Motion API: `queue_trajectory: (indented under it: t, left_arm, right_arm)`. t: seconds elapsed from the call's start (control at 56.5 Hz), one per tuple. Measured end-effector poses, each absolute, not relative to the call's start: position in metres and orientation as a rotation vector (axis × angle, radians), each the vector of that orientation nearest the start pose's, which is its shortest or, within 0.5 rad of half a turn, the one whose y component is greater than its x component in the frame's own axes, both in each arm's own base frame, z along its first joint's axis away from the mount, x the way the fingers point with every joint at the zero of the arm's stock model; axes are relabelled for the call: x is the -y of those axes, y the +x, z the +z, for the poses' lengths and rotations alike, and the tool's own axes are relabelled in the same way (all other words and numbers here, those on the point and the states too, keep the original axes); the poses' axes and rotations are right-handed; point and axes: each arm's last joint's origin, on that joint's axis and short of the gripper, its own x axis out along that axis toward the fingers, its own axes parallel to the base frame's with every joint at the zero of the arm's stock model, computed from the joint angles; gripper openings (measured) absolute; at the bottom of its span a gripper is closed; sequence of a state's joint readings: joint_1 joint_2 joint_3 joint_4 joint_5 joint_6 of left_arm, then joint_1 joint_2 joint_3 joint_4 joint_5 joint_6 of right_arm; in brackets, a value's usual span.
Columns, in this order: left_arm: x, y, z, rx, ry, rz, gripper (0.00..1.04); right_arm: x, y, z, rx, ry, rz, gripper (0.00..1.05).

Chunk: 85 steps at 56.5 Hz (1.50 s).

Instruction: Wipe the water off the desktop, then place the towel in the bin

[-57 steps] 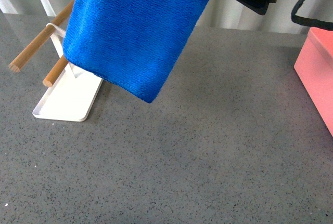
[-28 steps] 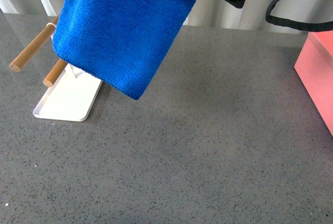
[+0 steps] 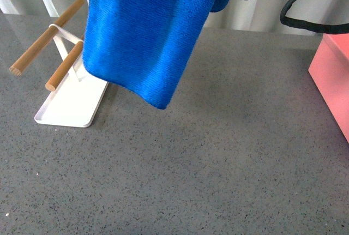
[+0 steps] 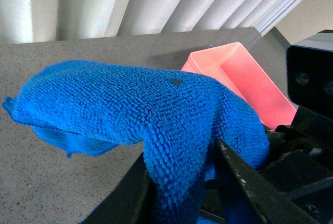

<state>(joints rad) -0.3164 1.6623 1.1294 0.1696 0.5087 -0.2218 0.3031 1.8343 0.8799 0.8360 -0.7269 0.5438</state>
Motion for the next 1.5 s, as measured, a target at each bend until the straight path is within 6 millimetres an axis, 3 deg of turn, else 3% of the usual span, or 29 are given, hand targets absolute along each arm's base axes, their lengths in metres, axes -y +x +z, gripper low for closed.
queue_trajectory:
  t: [0.23, 0.301, 0.371, 0.513, 0.743, 0.814, 0.92, 1.061, 1.256, 1.503]
  left_arm:
    - [0.132, 0.348, 0.261, -0.463, -0.243, -0.789, 0.76]
    - [0.132, 0.352, 0.263, -0.373, -0.222, -0.567, 0.91]
    - [0.131, 0.354, 0.264, -0.339, -0.202, -0.439, 1.0]
    - [0.121, 0.356, 0.26, -0.301, -0.141, -0.164, 0.98]
    - [0.118, 0.356, 0.259, -0.296, -0.121, -0.135, 0.98]
    - [0.112, 0.349, 0.254, -0.149, -0.077, -0.048, 0.86]
    - [0.084, 0.315, 0.238, -0.006, -0.04, -0.019, 0.63]
    - [0.056, 0.279, 0.225, 0.014, -0.024, 0.004, 0.37]
    - [0.038, 0.242, 0.203, -0.011, -0.011, -0.01, 0.05]
    - [0.022, 0.207, 0.189, -0.008, -0.007, -0.003, 0.04]
  right_arm:
    - [-0.116, 0.345, 0.178, -0.415, 0.522, 0.919, 0.04]
    - [-0.112, 0.345, 0.179, -0.417, 0.516, 0.903, 0.04]
    - [-0.107, 0.344, 0.181, -0.415, 0.507, 0.891, 0.04]
    - [-0.094, 0.344, 0.186, -0.412, 0.484, 0.838, 0.04]
    - [-0.078, 0.341, 0.191, -0.414, 0.449, 0.789, 0.04]
    - [-0.076, 0.339, 0.193, -0.416, 0.434, 0.784, 0.04]
    - [-0.073, 0.339, 0.193, -0.42, 0.417, 0.769, 0.04]
    - [-0.071, 0.338, 0.193, -0.422, 0.403, 0.757, 0.04]
    - [-0.072, 0.338, 0.193, -0.426, 0.393, 0.755, 0.04]
    - [-0.073, 0.338, 0.192, -0.43, 0.384, 0.734, 0.04]
